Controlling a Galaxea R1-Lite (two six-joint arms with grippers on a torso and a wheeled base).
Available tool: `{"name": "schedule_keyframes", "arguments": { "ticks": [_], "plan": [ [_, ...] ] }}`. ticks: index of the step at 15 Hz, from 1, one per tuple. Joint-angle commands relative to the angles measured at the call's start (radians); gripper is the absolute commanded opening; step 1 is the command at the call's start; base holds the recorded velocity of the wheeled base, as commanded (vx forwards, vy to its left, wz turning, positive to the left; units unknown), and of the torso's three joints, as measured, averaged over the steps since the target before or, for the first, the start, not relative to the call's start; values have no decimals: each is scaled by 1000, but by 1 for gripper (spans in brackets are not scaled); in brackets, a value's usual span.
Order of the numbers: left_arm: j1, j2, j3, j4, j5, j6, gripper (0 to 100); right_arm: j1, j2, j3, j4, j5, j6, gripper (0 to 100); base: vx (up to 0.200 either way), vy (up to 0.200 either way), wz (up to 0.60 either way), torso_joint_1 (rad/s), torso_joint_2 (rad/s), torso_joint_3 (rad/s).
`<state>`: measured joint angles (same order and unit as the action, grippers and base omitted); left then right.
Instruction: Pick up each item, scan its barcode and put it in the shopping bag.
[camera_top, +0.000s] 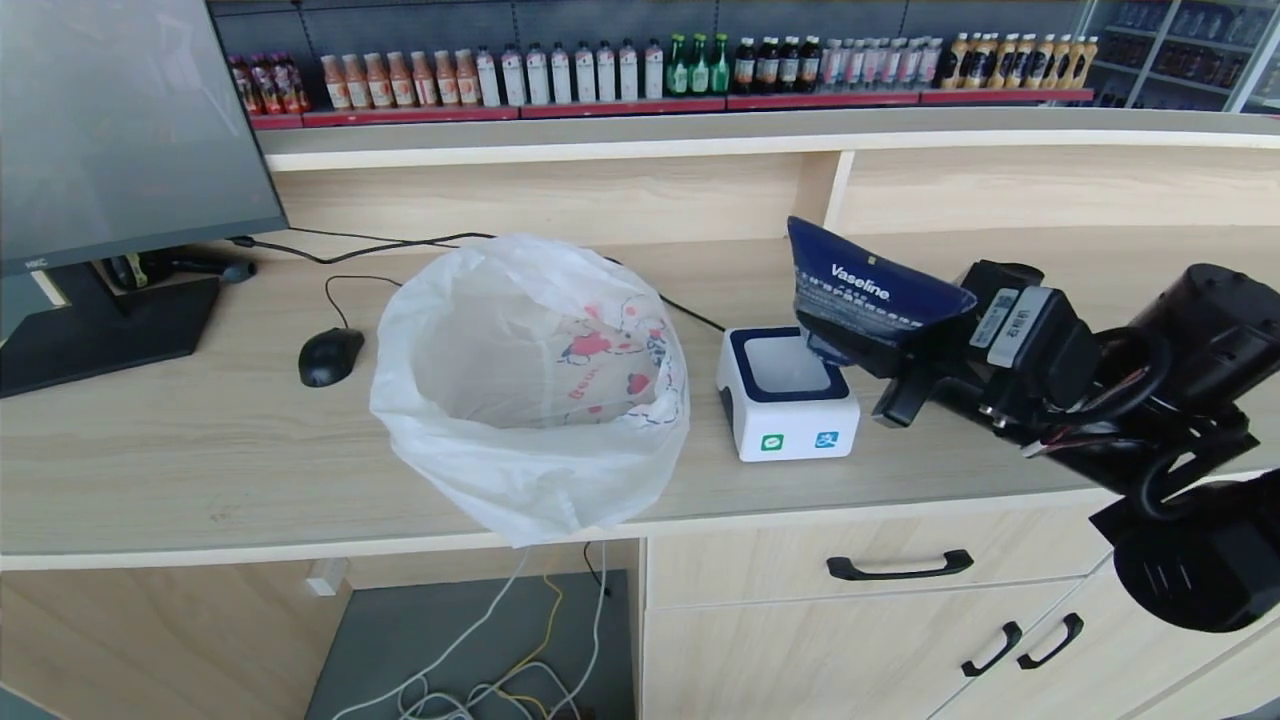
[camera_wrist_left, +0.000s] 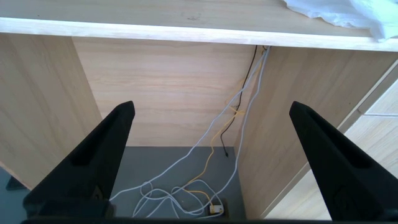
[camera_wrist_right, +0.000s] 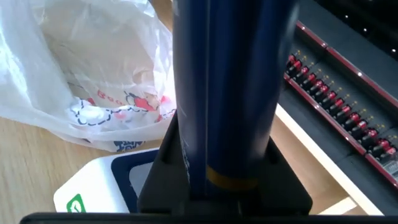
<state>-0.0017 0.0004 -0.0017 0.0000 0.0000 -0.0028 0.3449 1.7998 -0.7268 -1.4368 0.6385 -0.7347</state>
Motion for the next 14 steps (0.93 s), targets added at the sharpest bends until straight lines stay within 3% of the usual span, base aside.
{"name": "schedule_keyframes", "arguments": {
  "ticks": [1, 9, 14],
  "plan": [
    [0, 0, 0, 0, -2, 0, 100, -35, 29, -63, 6, 33, -9, 0, 0, 0, 0, 0, 0, 0],
    [0, 0, 0, 0, 0, 0, 100, -1, 116, -109, 7, 122, -43, 0, 0, 0, 0, 0, 0, 0],
    [0, 0, 0, 0, 0, 0, 100, -3, 128, -115, 7, 124, -68, 0, 0, 0, 0, 0, 0, 0]
  ]
}}
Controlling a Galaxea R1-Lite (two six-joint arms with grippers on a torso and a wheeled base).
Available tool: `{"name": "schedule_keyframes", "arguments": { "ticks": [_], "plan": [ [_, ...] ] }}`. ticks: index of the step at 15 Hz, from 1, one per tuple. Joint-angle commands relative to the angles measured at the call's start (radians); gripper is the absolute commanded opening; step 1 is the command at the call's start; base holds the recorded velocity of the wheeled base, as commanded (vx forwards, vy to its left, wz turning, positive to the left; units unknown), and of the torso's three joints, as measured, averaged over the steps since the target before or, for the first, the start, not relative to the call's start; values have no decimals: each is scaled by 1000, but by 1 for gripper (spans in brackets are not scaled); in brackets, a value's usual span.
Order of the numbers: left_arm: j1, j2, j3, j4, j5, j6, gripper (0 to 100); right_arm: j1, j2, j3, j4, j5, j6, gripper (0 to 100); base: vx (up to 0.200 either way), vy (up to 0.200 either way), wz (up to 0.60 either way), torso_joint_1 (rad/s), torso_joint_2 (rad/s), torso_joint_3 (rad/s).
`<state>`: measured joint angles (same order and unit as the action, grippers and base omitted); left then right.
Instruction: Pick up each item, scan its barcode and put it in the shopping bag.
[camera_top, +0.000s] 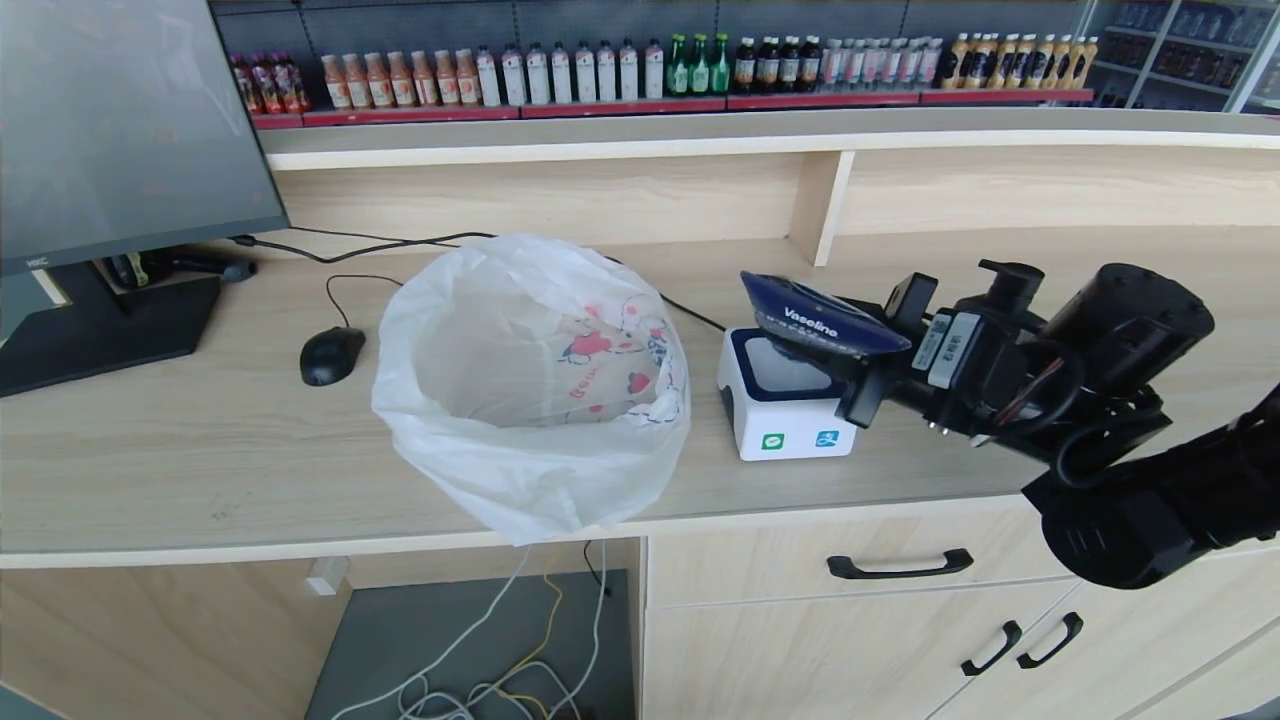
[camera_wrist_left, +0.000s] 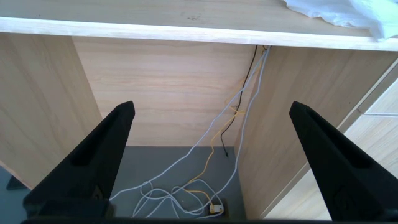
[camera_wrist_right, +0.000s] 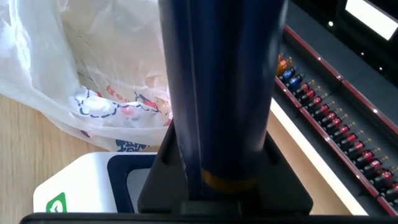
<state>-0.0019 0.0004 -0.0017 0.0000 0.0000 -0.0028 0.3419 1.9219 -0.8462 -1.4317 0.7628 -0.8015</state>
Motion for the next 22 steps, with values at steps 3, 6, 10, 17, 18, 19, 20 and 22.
{"name": "schedule_keyframes", "arguments": {
  "ticks": [3, 6, 10, 17, 18, 19, 20, 22],
  "plan": [
    [0, 0, 0, 0, 0, 0, 100, 2, 12, 15, 2, 1, -10, 0, 0, 0, 0, 0, 0, 0],
    [2, 0, 0, 0, 0, -2, 100, 6, 16, 33, 0, 4, -22, 0, 0, 0, 0, 0, 0, 0],
    [2, 0, 0, 0, 0, 0, 100, 11, 16, 38, 0, -2, -25, 0, 0, 0, 0, 0, 0, 0],
    [2, 0, 0, 0, 0, 0, 100, 46, 19, 42, 0, -11, -25, 0, 0, 0, 0, 0, 0, 0],
    [2, 0, 0, 0, 0, 0, 100, 52, 19, 56, -3, -13, -25, 0, 0, 0, 0, 0, 0, 0],
    [2, 0, 0, 0, 0, 0, 100, 52, 19, 64, -6, -13, -27, 0, 0, 0, 0, 0, 0, 0],
    [2, 0, 0, 0, 0, 0, 100, 52, 19, 64, -6, -13, -27, 0, 0, 0, 0, 0, 0, 0],
    [2, 0, 2, 0, 0, 0, 100, 52, 17, 62, -7, -14, -27, 0, 0, 0, 0, 0, 0, 0]
  ]
}}
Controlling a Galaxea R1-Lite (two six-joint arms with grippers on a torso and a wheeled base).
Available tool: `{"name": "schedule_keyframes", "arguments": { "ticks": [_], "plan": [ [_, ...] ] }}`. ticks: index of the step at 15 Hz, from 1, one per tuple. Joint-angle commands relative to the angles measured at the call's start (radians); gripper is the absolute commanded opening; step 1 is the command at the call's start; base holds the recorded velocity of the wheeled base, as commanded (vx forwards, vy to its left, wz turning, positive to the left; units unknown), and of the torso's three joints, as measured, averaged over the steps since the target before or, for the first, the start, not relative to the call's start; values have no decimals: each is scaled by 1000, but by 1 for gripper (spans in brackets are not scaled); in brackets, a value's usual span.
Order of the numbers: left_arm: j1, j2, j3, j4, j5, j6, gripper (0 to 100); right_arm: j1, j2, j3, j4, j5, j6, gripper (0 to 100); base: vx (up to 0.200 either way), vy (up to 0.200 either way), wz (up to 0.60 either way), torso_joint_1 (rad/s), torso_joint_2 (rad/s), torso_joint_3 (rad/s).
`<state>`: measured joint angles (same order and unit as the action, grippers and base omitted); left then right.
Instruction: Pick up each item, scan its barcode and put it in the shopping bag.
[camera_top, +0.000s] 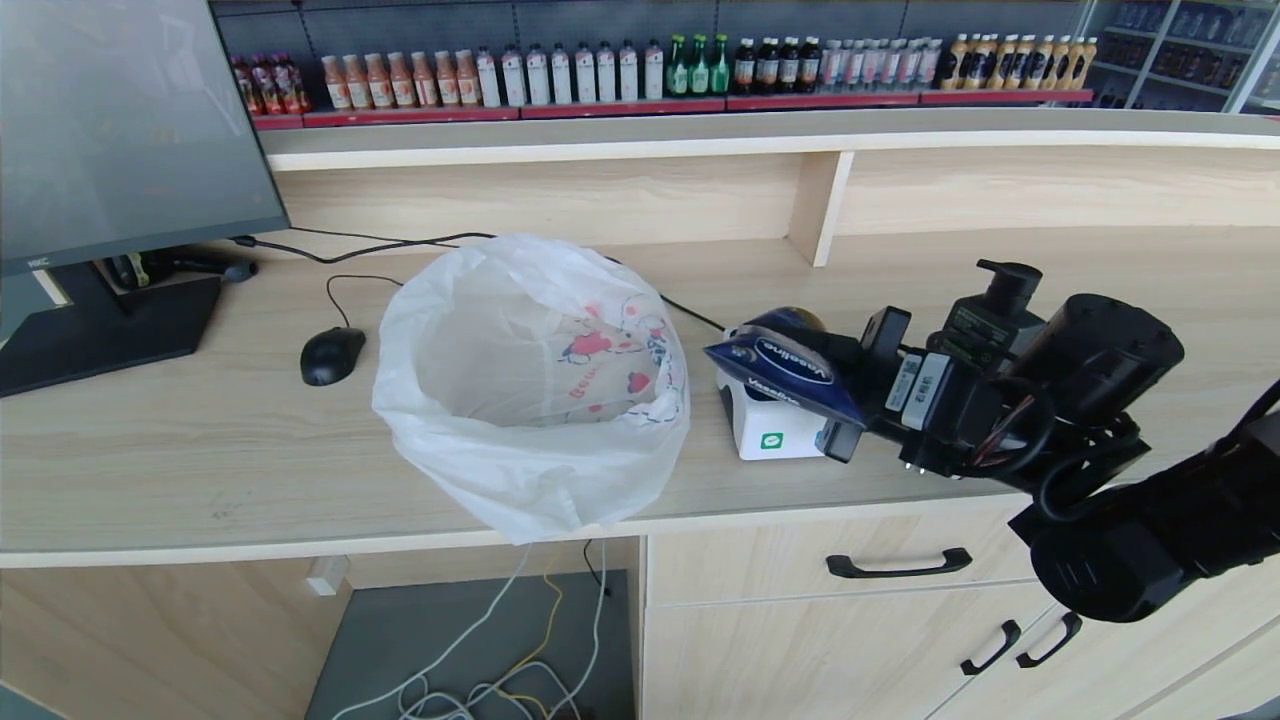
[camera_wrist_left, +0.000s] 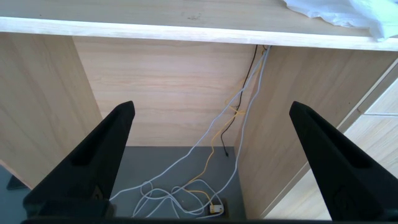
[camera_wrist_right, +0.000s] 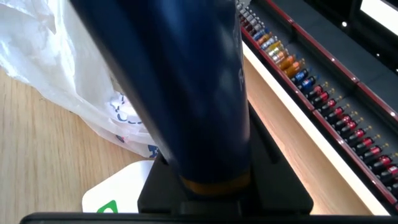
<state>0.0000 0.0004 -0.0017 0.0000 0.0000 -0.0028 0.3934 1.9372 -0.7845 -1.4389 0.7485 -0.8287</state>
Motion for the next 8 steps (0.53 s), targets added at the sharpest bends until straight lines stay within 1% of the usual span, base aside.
{"name": "schedule_keyframes", "arguments": {
  "ticks": [1, 7, 8],
  "plan": [
    [0, 0, 0, 0, 0, 0, 100, 1, -1, 1, 0, 0, 0, 0, 0, 0, 0, 0, 0, 0],
    [0, 0, 0, 0, 0, 0, 100, 1, -11, 2, -1, -11, 0, 0, 0, 0, 0, 0, 0, 0],
    [0, 0, 0, 0, 0, 0, 100, 1, -17, 2, -1, -29, 0, 0, 0, 0, 0, 0, 0, 0]
  ]
}}
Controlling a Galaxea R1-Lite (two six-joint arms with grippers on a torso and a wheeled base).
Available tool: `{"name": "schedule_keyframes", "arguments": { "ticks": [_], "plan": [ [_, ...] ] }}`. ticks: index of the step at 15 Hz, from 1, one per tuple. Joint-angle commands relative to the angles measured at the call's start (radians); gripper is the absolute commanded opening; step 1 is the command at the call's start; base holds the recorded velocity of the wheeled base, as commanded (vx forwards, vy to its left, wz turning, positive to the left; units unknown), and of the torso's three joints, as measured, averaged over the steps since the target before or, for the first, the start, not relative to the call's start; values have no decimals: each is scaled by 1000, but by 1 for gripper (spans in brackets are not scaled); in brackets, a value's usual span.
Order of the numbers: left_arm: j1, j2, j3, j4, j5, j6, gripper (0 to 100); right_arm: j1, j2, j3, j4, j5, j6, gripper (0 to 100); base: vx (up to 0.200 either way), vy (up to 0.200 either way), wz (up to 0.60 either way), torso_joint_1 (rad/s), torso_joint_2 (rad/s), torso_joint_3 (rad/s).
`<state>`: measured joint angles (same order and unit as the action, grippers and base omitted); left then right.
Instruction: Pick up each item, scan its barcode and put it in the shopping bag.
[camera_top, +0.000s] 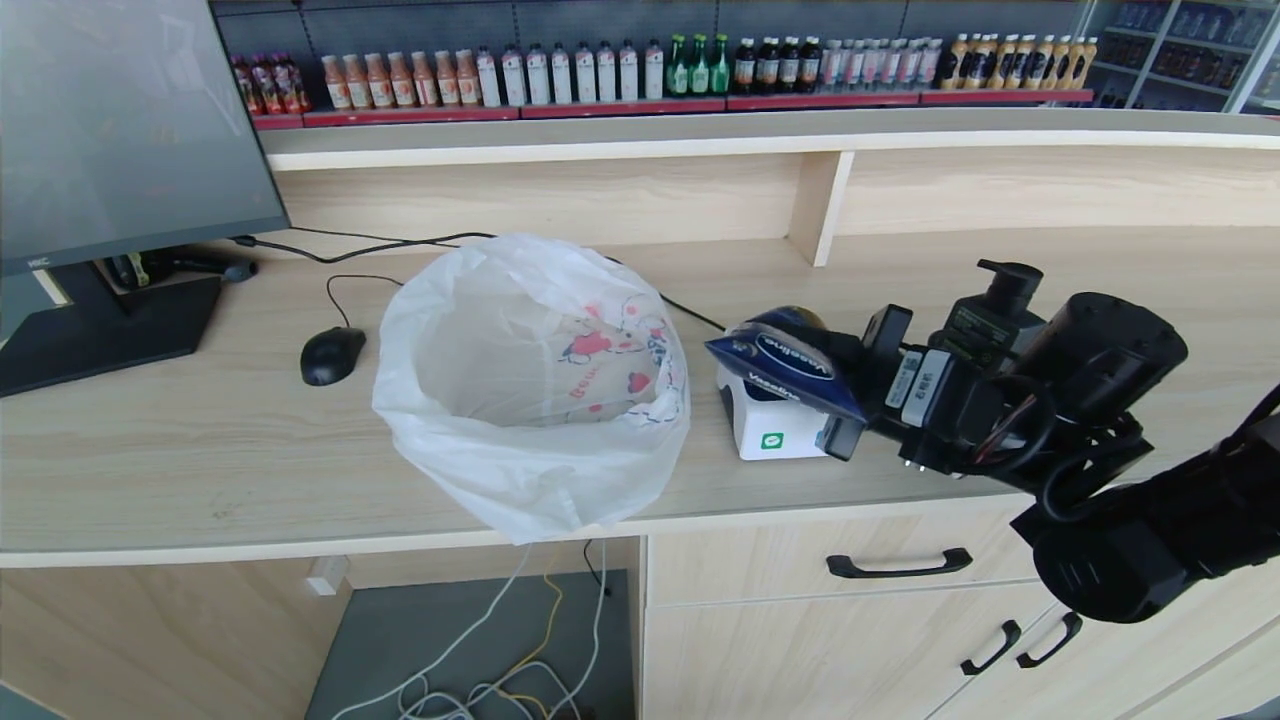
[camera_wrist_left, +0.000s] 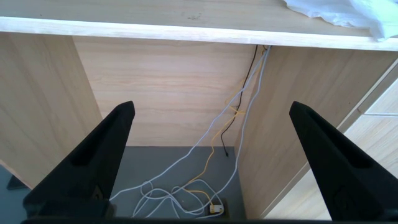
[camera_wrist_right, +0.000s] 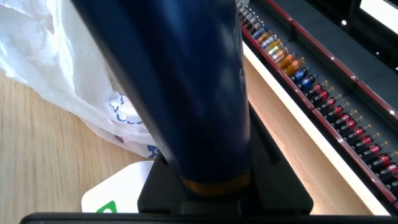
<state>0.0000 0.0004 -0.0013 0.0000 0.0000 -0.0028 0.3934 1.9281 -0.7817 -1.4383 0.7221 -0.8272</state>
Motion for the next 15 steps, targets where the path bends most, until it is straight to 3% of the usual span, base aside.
{"name": "schedule_keyframes", "arguments": {
  "ticks": [1, 7, 9, 12, 15],
  "plan": [
    [0, 0, 0, 0, 0, 0, 100, 1, -11, -4, -2, -16, -1, 0, 0, 0, 0, 0, 0, 0],
    [0, 0, 0, 0, 0, 0, 100, 12, -55, -28, -1, -101, 50, 0, 0, 0, 0, 0, 0, 0],
    [0, 0, 0, 0, 0, 0, 100, 36, -64, -30, -17, -148, 122, 0, 0, 0, 0, 0, 0, 0],
    [0, 0, 0, 0, 0, 0, 100, 87, -64, -24, -99, -242, 252, 0, 0, 0, 0, 0, 0, 0],
    [0, 0, 0, 0, 0, 0, 100, 213, -64, -18, -133, -414, 390, 0, 0, 0, 0, 0, 0, 0]
  ]
}}
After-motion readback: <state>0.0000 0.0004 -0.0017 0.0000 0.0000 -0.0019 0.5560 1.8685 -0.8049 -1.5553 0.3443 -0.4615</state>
